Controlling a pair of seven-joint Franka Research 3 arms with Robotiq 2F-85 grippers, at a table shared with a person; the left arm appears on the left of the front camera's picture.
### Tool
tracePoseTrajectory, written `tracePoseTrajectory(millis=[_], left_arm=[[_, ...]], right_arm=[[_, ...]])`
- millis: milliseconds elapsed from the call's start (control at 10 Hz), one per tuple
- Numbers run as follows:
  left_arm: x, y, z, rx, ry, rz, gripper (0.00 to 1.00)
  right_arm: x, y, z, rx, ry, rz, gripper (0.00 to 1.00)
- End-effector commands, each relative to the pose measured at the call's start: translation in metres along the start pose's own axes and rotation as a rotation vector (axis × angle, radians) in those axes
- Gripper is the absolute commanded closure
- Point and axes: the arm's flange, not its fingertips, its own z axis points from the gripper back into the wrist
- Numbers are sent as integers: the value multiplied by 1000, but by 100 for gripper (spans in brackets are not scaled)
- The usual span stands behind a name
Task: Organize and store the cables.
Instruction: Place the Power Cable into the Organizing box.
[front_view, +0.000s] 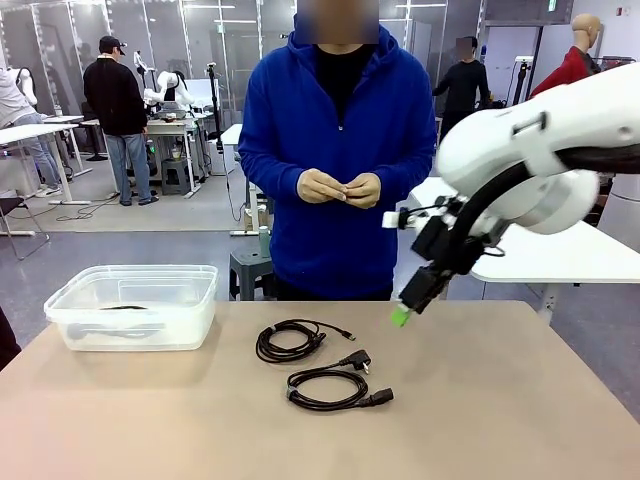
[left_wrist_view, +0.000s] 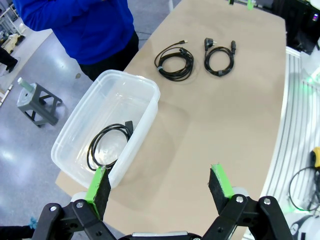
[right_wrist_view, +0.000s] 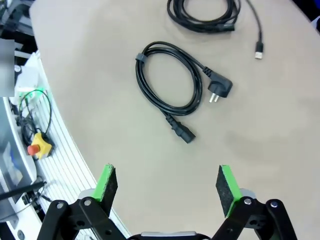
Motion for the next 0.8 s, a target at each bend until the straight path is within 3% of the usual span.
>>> tracePoseTrajectory(millis=[0, 400, 700], left_arm=[[1, 0, 1, -1, 5, -6, 0], [1, 0, 1, -1, 5, -6, 0], [1, 0, 1, -1, 5, -6, 0]], right_arm=[[-31, -3, 23, 53, -74, 63, 0], [-98, -14, 83, -66, -247, 230, 0], [-160, -20, 117, -59, -347, 310, 0]])
